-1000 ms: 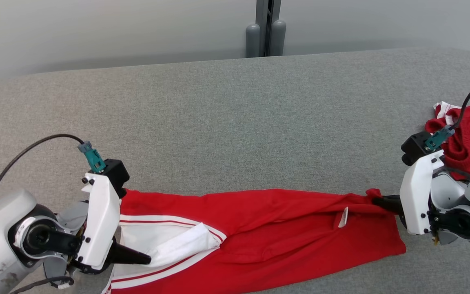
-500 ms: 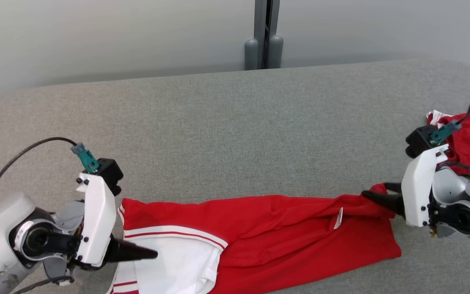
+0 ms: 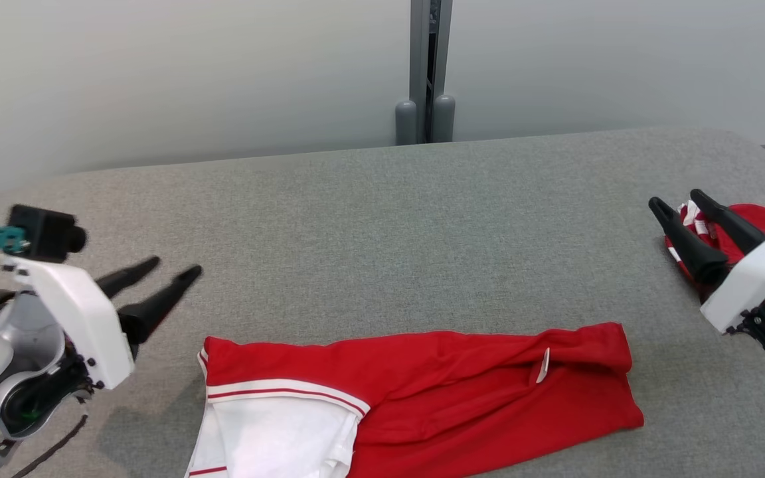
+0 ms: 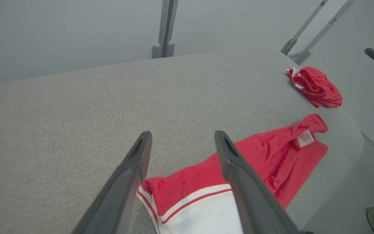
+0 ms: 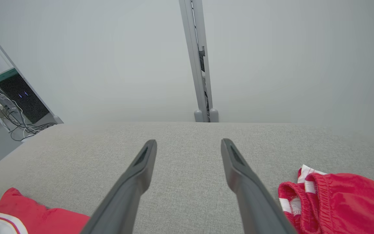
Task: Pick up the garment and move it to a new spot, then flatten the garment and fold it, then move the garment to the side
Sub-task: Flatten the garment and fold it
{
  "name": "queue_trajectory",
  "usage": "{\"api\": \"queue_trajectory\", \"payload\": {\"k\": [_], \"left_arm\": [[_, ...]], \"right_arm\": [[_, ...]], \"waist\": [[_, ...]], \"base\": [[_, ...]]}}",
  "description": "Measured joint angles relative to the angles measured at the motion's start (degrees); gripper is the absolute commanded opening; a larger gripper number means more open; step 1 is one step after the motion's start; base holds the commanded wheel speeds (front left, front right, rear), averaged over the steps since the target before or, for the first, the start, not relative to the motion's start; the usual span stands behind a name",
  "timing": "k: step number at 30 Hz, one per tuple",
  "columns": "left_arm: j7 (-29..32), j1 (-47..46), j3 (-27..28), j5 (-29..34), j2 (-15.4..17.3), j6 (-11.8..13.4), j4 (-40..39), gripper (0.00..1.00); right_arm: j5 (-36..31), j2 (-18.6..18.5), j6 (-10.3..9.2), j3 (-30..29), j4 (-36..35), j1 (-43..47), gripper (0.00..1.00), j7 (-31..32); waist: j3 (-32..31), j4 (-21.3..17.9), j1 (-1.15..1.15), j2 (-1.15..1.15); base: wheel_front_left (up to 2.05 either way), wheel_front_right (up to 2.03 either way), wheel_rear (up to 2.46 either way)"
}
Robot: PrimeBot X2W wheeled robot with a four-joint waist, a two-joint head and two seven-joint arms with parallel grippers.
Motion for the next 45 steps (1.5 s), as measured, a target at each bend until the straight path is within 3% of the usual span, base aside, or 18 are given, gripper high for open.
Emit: {"api": "queue_trajectory", "payload": {"k": [4,8,10,12,17,23,31,36,45], "left_arm": [[-13.2,4.5,3.3,3.0,0.3,5.3,-1.1,1.0],[-24.9,9.6,6.8,5.4,-0.4,11.0,-3.3,1.0],[-26.5,12.7,9.0,7.6,-1.6,13.7,-4.4,1.0],[-26.6,14.1,10.3,9.2,-2.6,15.2,-5.0,1.0],[-26.9,23.8,26.0,21.9,-11.7,19.7,-9.4,1.0],[-26.9,34.4,37.6,35.5,-20.6,18.4,-11.1,1.0],[-26.9,38.9,45.9,46.6,-31.8,12.5,-9.8,1.0],[-26.9,38.9,48.0,50.2,-35.7,7.0,-7.7,1.0],[-26.9,37.8,51.2,54.1,-39.9,1.8,-4.7,1.0]], "right_arm": [[-3.0,1.4,0.0,-6.8,1.5,4.1,1.0,-2.4],[-11.5,5.4,0.0,-24.5,-1.7,10.0,1.0,-2.6],[-16.8,8.9,0.0,-32.2,-4.3,15.8,1.0,-2.6],[-19.0,10.7,0.0,-35.1,-5.9,18.8,1.0,-2.6],[-29.3,18.2,0.0,-46.3,-12.8,30.1,1.0,-2.6],[-35.8,23.1,0.0,-50.3,-16.6,36.4,1.0,-2.6],[-40.5,26.4,0.0,-51.3,-12.2,40.1,1.0,-2.6],[-41.0,27.1,0.0,-50.8,-9.4,39.0,1.0,-1.6],[-39.6,29.6,0.0,-53.3,-0.2,35.0,1.0,6.1]], "waist": [[-0.6,0.7,0.0,0.0],[-0.8,1.3,0.0,0.0],[-0.8,1.5,0.0,0.0],[-0.7,1.7,0.0,0.0],[-0.3,2.4,0.0,0.0],[0.4,2.6,0.0,0.0],[1.6,2.7,0.0,0.0],[2.2,2.5,0.0,0.0],[2.9,2.8,0.0,0.0]], "base": [[0.0,0.0,0.0],[0.0,0.0,0.0],[0.0,0.0,0.0],[0.0,0.0,0.0],[0.0,0.0,0.0],[0.0,0.0,0.0],[0.0,0.0,0.0],[0.0,0.0,0.0],[0.0,0.0,0.0]]}}
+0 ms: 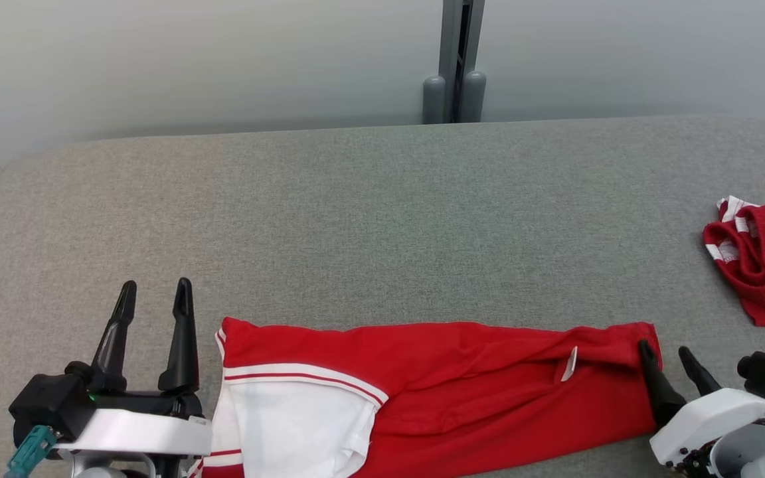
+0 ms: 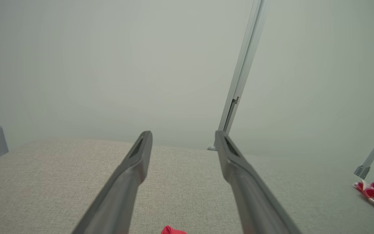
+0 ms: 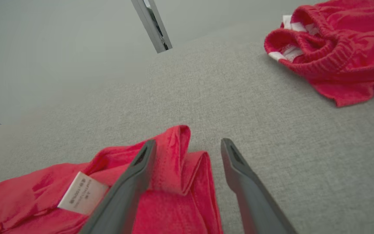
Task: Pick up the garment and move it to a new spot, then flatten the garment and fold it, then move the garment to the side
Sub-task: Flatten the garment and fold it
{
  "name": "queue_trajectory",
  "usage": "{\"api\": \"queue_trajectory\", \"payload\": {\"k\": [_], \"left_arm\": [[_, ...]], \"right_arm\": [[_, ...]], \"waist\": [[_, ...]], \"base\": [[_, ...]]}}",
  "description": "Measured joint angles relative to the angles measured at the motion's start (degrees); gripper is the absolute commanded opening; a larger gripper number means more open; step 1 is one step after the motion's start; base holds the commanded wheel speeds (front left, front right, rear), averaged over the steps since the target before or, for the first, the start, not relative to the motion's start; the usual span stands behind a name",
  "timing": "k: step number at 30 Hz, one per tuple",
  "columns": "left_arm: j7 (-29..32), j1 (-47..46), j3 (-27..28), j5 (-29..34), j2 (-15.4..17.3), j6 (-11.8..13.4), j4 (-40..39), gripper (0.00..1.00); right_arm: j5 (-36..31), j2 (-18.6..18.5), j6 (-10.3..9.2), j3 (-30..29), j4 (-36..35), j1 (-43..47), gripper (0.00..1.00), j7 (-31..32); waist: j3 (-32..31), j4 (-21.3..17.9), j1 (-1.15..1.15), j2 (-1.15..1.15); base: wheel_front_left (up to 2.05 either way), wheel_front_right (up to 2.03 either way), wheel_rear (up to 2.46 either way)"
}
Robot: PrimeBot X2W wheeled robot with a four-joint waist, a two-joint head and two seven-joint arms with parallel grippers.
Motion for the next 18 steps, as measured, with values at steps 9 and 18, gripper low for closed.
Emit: {"api": "queue_trajectory", "payload": {"k": [9,18], "left_arm": [[0.0,-0.8,1.8,2.2,-2.3,-2.9,1.9,1.0],[0.0,-1.7,2.9,3.7,-3.5,-4.5,3.3,1.0]], "right_arm": [[3.1,2.3,0.0,-2.9,11.2,-3.3,1.0,8.4],[6.0,3.2,-0.09,-0.4,12.7,-6.1,0.18,12.3]], "waist": [[0.6,1.5,0.0,0.0],[0.6,2.7,0.0,0.0]], "base": [[0.0,0.0,0.0],[0.0,0.0,0.0]]}}
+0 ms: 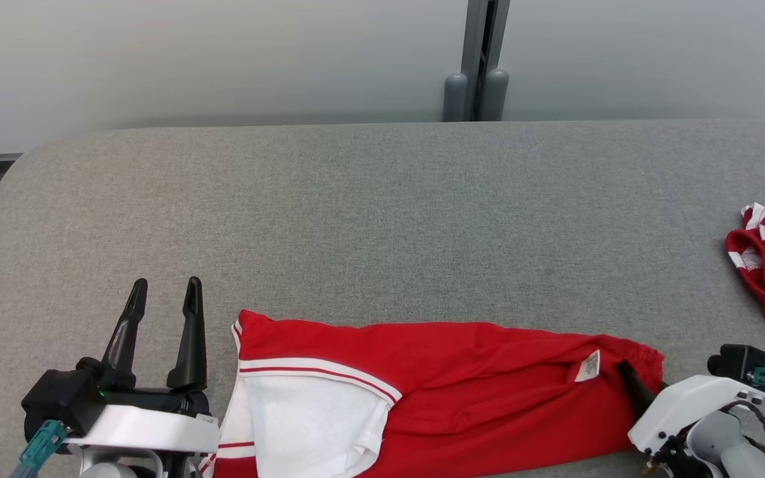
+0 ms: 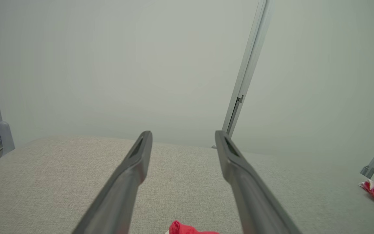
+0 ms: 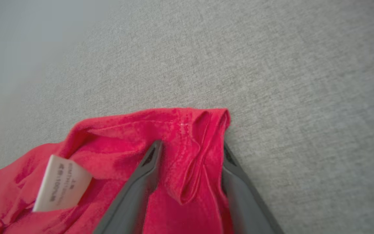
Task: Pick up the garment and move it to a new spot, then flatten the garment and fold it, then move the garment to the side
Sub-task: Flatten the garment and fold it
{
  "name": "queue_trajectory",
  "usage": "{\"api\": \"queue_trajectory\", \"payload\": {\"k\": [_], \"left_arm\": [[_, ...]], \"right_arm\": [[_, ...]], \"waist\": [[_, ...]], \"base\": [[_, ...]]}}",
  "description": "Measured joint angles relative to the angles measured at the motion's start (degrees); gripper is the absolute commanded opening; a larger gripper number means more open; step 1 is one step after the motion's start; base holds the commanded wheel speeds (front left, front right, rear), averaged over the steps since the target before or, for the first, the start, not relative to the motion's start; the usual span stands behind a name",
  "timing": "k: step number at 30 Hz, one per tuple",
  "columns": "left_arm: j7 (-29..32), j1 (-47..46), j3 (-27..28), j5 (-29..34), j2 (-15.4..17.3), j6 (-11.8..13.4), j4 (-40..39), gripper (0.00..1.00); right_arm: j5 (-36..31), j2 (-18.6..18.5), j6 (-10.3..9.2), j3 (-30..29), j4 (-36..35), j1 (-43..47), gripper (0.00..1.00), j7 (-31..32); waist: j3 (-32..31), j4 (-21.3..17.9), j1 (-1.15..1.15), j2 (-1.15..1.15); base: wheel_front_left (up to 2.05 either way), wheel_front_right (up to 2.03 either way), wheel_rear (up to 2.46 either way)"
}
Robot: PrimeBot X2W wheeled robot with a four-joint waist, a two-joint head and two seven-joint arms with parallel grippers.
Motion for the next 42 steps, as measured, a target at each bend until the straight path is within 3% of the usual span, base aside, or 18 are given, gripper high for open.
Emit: {"api": "queue_trajectory", "payload": {"k": [1,5,15,21,28,35,42], "left_arm": [[0.0,0.0,0.1,0.1,-0.1,-0.3,0.1,1.0],[0.0,0.0,0.6,0.5,-0.5,-0.7,0.5,1.0],[-0.1,0.1,2.2,1.5,-1.4,-1.4,0.3,1.0],[-0.1,0.4,3.2,1.8,-1.7,-1.7,0.4,1.0],[-0.1,0.9,3.6,1.9,-2.2,-1.9,1.2,1.0],[-0.1,1.3,3.6,2.3,-2.5,-2.0,2.0,1.0],[-0.1,0.9,2.8,2.4,-2.6,-2.2,2.4,1.0]], "right_arm": [[0.5,0.2,0.0,0.3,-0.2,-0.2,0.0,-0.1],[1.7,0.5,0.02,1.9,-1.4,-0.3,0.0,-1.4],[0.3,-10.3,0.09,-1.8,-4.2,-2.3,0.0,-5.6],[-1.5,-12.1,0.08,-4.5,-8.0,-3.0,0.0,-5.6],[-3.9,-7.3,0.09,-3.0,-22.2,-1.4,0.0,-2.4],[-4.4,-1.4,0.08,1.9,-37.2,4.7,0.0,4.9],[-0.2,2.5,0.09,9.5,-38.5,5.5,0.0,7.5]], "waist": [[-0.1,0.1,0.0,0.0],[-0.4,0.2,0.0,0.0],[-0.7,-1.7,0.0,0.0],[-1.3,-2.2,0.0,0.0],[-2.0,-1.4,0.0,0.0],[-2.4,1.1,0.0,0.0],[-2.0,3.7,0.0,0.0]], "base": [[0.0,0.0,0.0],[0.0,0.0,0.0],[0.0,0.0,0.0],[0.0,0.0,0.0],[0.0,0.0,0.0],[0.0,0.0,0.0],[0.0,0.0,0.0]]}}
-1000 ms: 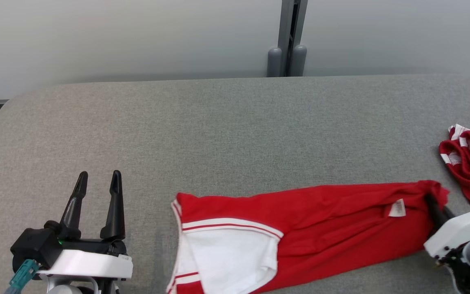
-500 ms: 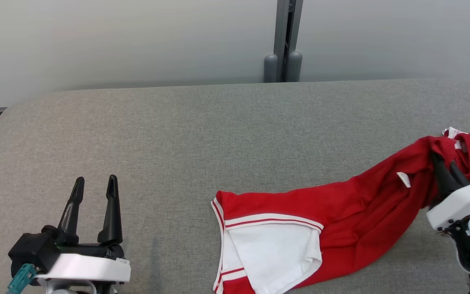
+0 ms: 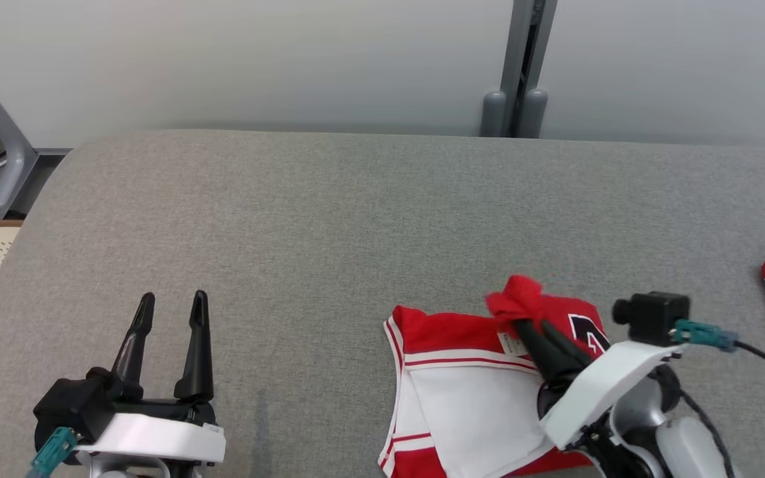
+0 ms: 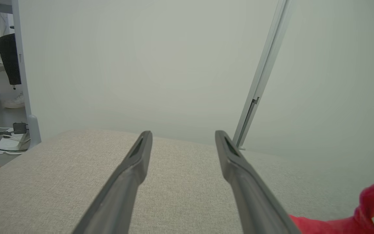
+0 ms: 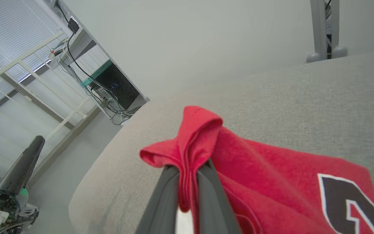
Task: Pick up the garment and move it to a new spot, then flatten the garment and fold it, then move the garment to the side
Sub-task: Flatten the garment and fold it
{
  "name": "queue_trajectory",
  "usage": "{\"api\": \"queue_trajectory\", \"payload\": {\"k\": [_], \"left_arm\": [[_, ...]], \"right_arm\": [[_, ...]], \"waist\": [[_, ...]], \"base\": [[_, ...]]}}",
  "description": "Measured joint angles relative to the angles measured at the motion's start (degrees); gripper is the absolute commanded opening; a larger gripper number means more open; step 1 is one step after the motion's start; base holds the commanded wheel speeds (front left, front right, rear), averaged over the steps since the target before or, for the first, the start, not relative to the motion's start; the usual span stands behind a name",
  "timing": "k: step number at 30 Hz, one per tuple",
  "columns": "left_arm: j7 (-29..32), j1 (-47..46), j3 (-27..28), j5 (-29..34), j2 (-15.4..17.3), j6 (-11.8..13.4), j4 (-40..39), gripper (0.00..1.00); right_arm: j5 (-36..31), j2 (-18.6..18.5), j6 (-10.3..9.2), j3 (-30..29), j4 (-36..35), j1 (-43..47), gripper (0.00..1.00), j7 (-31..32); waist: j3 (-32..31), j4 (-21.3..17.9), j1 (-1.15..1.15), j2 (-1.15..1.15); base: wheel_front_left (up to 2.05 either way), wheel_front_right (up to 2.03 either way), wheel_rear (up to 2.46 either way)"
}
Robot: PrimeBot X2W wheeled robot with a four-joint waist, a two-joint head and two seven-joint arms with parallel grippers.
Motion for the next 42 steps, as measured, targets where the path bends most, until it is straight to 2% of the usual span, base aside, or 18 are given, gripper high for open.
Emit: {"api": "queue_trajectory", "payload": {"k": [8,14,15,16,17,21,25,27,29,36,42], "left_arm": [[0.0,-1.1,-0.7,0.0,0.2,-0.2,1.0,1.0],[0.0,-1.8,-1.0,0.0,0.3,-0.2,1.1,1.0],[0.0,-1.8,-0.9,0.0,0.3,-0.2,1.2,1.0],[0.0,-1.8,-0.9,0.0,0.3,-0.2,1.3,1.0],[0.0,-1.8,-0.9,0.0,0.4,-0.2,1.3,1.0],[0.0,-1.8,-0.6,-0.1,0.4,-0.2,1.6,1.0],[0.0,-1.8,-0.3,-0.1,0.3,-0.2,1.6,1.0],[0.0,-1.7,-0.1,-0.1,0.3,-0.2,1.6,1.0],[0.0,-1.4,0.2,-0.1,0.3,-0.2,1.4,1.0],[0.0,-0.7,1.7,-0.1,-0.1,-0.2,0.4,1.0],[0.0,0.1,2.3,0.0,-0.3,-0.2,-0.8,1.0]], "right_arm": [[4.8,1.6,-0.01,7.4,13.1,-3.9,0.0,-3.8],[8.6,2.2,-0.01,12.5,20.8,-8.0,0.0,-8.0],[9.0,2.2,-0.01,13.3,22.1,-8.5,0.11,-8.5],[9.5,2.2,-0.01,13.9,23.1,-8.9,0.72,-9.2],[10.0,2.2,-0.01,14.6,24.0,-9.5,1.0,-9.7],[13.0,2.3,-0.01,17.1,25.6,-11.0,1.0,-11.7],[17.5,2.0,-0.01,19.6,21.5,-11.8,1.0,-14.3],[19.1,0.9,0.0,20.2,18.8,-11.9,1.0,-15.9],[19.9,-1.8,0.0,19.8,16.1,-11.9,1.0,-18.0],[17.4,-11.0,-0.01,14.4,11.3,-11.0,1.0,-24.0],[11.5,-15.1,-0.01,5.1,10.6,-7.3,1.0,-27.3]], "waist": [[0.9,3.7,0.0,0.0],[1.5,4.8,0.0,0.0],[1.6,4.9,0.0,0.0],[1.6,4.8,0.0,0.0],[1.6,4.8,0.0,0.0],[1.5,4.2,0.0,0.0],[1.0,3.0,0.0,0.0],[0.7,2.2,0.0,0.0],[0.4,1.3,0.0,0.0],[-0.5,-2.1,0.0,0.0],[-0.8,-3.9,0.0,0.0]], "base": [[0.0,0.0,0.0],[0.0,0.0,0.0],[0.0,0.0,0.0],[0.0,0.0,0.0],[0.0,0.0,0.0],[0.0,0.0,0.0],[0.0,0.0,0.0],[0.0,0.0,0.0],[0.0,0.0,0.0],[0.0,0.0,0.0],[0.0,0.0,0.0]]}}
